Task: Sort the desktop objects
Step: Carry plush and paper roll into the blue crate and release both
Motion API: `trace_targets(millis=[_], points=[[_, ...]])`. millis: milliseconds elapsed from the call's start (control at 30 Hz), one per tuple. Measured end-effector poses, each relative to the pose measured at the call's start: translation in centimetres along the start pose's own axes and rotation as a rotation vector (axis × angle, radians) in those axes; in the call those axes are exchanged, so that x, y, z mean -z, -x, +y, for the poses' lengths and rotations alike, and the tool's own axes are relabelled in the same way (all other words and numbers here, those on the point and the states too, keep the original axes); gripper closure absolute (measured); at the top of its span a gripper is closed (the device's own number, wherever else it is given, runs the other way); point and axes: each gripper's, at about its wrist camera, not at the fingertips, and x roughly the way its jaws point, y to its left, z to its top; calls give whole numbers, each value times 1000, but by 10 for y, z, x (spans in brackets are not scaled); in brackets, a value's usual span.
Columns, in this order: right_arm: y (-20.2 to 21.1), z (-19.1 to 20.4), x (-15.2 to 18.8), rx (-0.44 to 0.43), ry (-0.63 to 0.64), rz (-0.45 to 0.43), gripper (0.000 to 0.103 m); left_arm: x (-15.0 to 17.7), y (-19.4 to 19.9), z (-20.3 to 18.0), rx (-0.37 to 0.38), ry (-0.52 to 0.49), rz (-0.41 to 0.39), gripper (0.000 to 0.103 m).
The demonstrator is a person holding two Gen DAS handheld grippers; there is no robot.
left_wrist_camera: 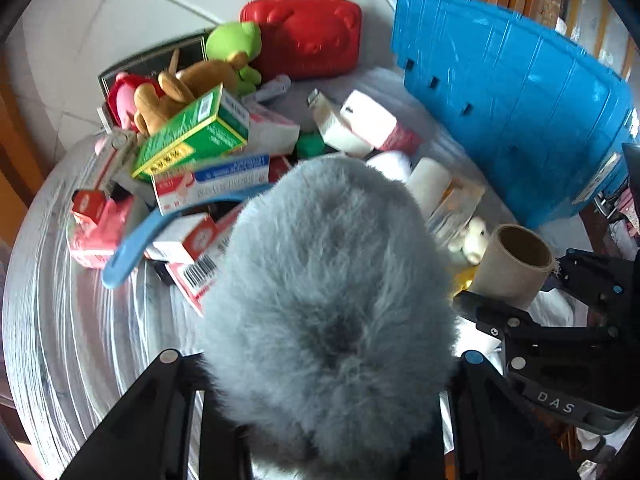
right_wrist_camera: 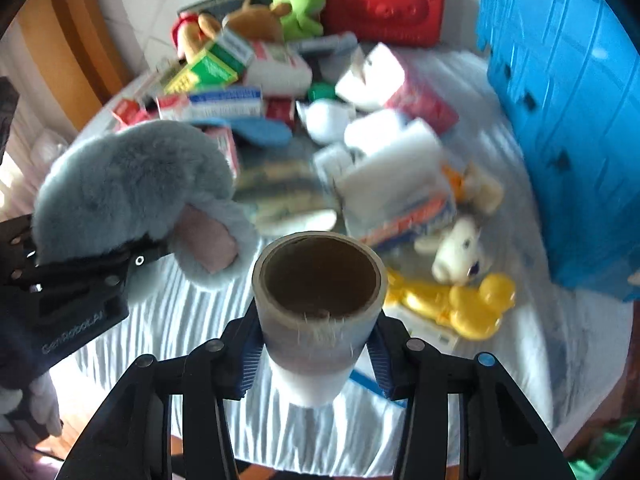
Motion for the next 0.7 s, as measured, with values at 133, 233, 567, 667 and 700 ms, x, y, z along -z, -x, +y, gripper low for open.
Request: trace_targets(millis=[133,233,567,667,700], points=[[25,3,-29,7,20,-88,58,-29,23,-9,-7,-2,-91,73],[55,0,-52,19,27,-164,58,-56,41,-19,-4,-11,-159,73],[186,-71,-118,107,18,-455,58,-160,98,-109,66,-106,-400,73],[228,-113,-130,184,10,-507,58,-198,112,-150,101,-140,-453,73],[239,-129,-131,213,5,-511,58,-211,114,-166,116,-152,-461,73]])
